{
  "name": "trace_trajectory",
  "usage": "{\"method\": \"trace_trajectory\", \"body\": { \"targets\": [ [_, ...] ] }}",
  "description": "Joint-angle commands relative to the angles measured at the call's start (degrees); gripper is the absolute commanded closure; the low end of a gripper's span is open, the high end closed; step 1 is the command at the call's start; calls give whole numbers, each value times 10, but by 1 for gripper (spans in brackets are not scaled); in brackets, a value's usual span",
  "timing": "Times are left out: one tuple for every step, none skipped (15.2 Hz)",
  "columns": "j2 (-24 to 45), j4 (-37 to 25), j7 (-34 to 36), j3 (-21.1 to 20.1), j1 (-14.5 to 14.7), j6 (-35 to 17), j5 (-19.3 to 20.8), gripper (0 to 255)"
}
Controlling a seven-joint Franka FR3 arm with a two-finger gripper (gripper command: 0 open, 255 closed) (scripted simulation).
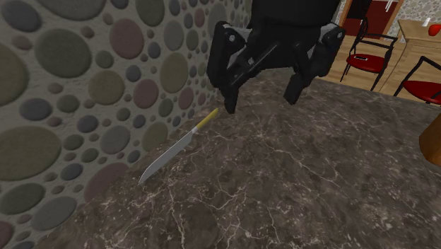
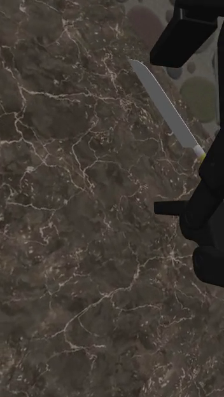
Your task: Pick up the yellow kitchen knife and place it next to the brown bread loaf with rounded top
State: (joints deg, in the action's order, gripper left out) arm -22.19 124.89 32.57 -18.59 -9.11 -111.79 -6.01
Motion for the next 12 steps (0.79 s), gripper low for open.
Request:
{"method": "trace_trajectory", "body": {
  "targets": [
    [50, -20, 59, -19, -12, -24, 5, 0],
    [73, -31, 86, -26, -17, -32, 8, 0],
    [96, -42, 114, -32, -21, -41, 12, 0],
    [119, -54, 141, -38, -25, -48, 17, 0],
    [142, -66, 168, -42, -28, -56, 23, 0],
    [166, -79, 195, -45, -30, -63, 29, 0],
    [190, -93, 221, -48, -32, -69, 36, 0],
    [213, -107, 248, -50, -33, -75, 42, 0],
    [237, -121, 273, -50, -33, -81, 49, 0],
    [260, -136, 299, -49, -32, -86, 55, 0],
    [283, -151, 323, -48, -31, -90, 61, 0],
    [306, -167, 347, -46, -30, -95, 67, 0]
  ]
}}
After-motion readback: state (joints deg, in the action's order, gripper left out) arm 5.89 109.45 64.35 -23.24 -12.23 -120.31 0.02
